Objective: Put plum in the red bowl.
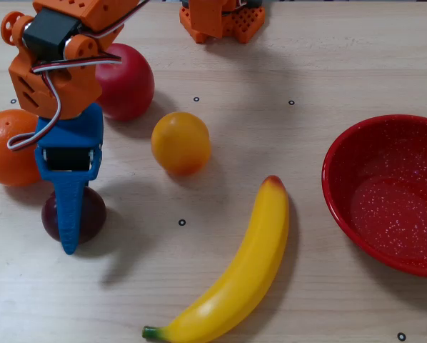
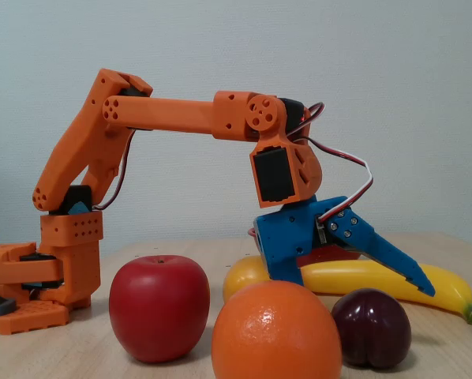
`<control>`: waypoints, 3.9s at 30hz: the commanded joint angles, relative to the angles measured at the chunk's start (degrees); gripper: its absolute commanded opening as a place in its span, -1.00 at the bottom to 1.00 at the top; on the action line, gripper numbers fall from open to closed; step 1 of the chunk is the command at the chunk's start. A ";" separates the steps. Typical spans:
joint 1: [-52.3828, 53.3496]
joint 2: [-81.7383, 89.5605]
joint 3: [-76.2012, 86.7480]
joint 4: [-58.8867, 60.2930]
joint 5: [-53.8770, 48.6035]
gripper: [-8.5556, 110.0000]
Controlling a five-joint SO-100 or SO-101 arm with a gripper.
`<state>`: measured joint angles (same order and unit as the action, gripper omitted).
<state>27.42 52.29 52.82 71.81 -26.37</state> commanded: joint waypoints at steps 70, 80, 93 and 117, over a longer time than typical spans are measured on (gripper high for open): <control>-1.58 3.34 -0.18 -3.52 -5.63 -0.86; -1.14 5.71 -0.09 -2.46 -6.33 -0.86; -0.44 13.01 3.34 -1.93 -5.89 -0.86; 1.58 29.00 7.12 1.49 -2.64 -0.86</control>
<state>27.60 69.26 62.84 71.98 -30.76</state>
